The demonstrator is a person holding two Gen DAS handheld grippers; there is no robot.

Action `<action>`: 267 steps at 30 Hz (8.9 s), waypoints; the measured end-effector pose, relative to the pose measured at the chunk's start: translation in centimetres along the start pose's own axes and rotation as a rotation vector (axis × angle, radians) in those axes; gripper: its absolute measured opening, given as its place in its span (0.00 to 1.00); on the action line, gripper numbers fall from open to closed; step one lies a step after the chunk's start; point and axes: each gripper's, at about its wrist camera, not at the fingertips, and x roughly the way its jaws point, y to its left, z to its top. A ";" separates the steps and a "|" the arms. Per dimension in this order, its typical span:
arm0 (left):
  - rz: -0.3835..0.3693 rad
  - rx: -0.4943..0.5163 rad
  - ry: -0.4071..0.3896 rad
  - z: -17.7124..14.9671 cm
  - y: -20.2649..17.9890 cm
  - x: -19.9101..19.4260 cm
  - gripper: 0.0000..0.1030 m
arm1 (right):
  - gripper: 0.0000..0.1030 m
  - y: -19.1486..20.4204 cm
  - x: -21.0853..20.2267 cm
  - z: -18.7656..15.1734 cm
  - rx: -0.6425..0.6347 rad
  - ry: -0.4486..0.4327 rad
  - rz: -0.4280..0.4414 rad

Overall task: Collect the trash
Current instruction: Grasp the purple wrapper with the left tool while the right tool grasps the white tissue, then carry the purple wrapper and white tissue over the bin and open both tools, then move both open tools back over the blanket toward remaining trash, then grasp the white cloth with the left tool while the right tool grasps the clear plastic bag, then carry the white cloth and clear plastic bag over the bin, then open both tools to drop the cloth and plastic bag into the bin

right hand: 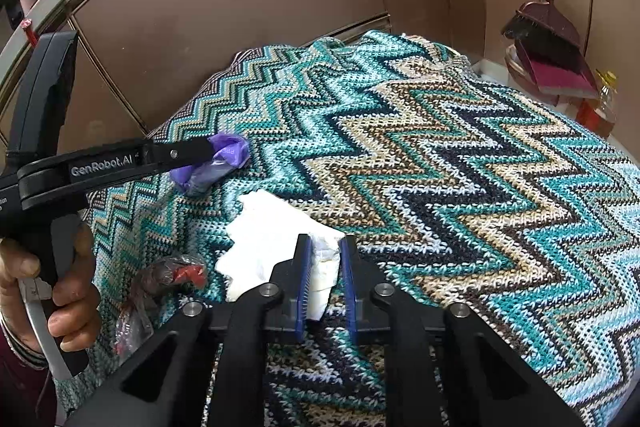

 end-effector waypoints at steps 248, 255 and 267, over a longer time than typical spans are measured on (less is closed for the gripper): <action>-0.248 0.467 0.224 -19.0 -43.2 4.4 0.45 | 0.12 -34.4 -17.8 -20.2 0.520 -0.056 -0.366; -0.268 0.456 0.251 -19.2 -44.1 6.5 0.51 | 0.33 -35.7 -17.5 -20.7 0.538 -0.047 -0.368; -0.306 0.486 0.159 -18.9 -43.4 2.0 0.51 | 0.33 -33.9 -20.9 -21.3 0.529 -0.097 -0.428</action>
